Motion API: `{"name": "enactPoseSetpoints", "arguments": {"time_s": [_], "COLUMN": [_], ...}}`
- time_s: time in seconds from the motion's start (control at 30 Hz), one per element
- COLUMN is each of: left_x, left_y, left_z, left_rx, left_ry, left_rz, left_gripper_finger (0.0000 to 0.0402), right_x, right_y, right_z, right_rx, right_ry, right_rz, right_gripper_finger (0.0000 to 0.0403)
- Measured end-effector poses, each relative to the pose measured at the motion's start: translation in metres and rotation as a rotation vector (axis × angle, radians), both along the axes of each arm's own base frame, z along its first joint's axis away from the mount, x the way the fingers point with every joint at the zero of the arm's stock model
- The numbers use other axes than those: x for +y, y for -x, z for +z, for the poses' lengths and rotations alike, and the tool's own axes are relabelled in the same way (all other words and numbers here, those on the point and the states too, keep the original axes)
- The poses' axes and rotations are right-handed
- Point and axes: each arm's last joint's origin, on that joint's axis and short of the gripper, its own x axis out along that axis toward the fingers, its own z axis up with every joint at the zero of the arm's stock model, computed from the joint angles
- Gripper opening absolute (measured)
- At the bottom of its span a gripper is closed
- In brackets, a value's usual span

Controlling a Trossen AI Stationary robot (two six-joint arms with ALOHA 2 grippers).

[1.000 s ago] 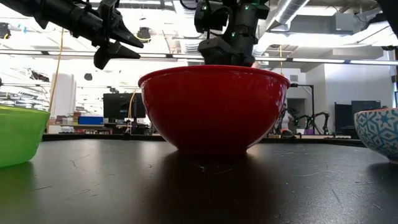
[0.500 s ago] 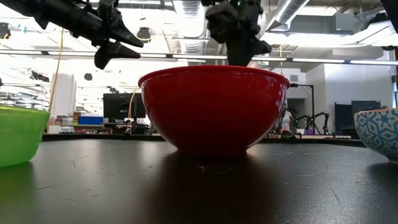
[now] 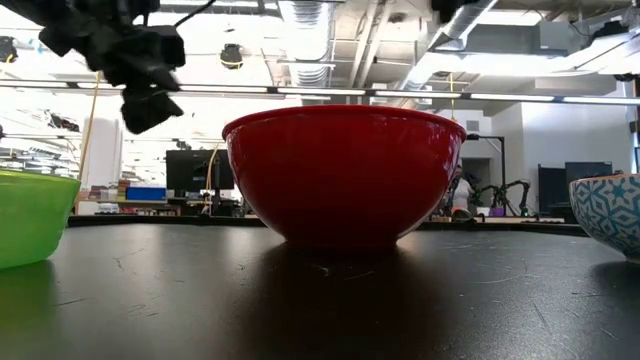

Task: Nest bowls inside each other
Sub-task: Stack the yellow bowl on top of the blue bowl

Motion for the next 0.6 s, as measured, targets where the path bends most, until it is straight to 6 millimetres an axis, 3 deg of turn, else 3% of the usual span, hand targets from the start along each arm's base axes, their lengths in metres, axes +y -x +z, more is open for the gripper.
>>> {"name": "enactPoseSetpoints", "arguments": {"time_s": [0.23,0.37,0.47,0.6], "left_x": [-0.015,-0.021,-0.025,-0.032], "left_y": [-0.001,-0.006,-0.012,-0.018], "left_z": [-0.008,-0.009,-0.010,-0.011], "left_rx": [0.059,0.058,0.055,0.066], "left_ry": [-0.002,-0.060,-0.021,0.030], "left_rz": [-0.097,-0.108,-0.106,-0.096], "left_gripper_finger": [0.0150,0.0150,0.0150,0.0150], "right_x": [0.057,0.081,0.084,0.065], "right_y": [0.020,0.032,0.049,0.084], "right_z": [0.000,-0.002,-0.013,-0.032], "right_rx": [0.033,-0.004,0.040,0.082], "right_ry": [-0.016,0.054,0.092,0.117], "right_rz": [-0.176,-0.176,-0.166,-0.228], "right_gripper_finger": [0.0127,0.0127,0.0123,0.0119]}}
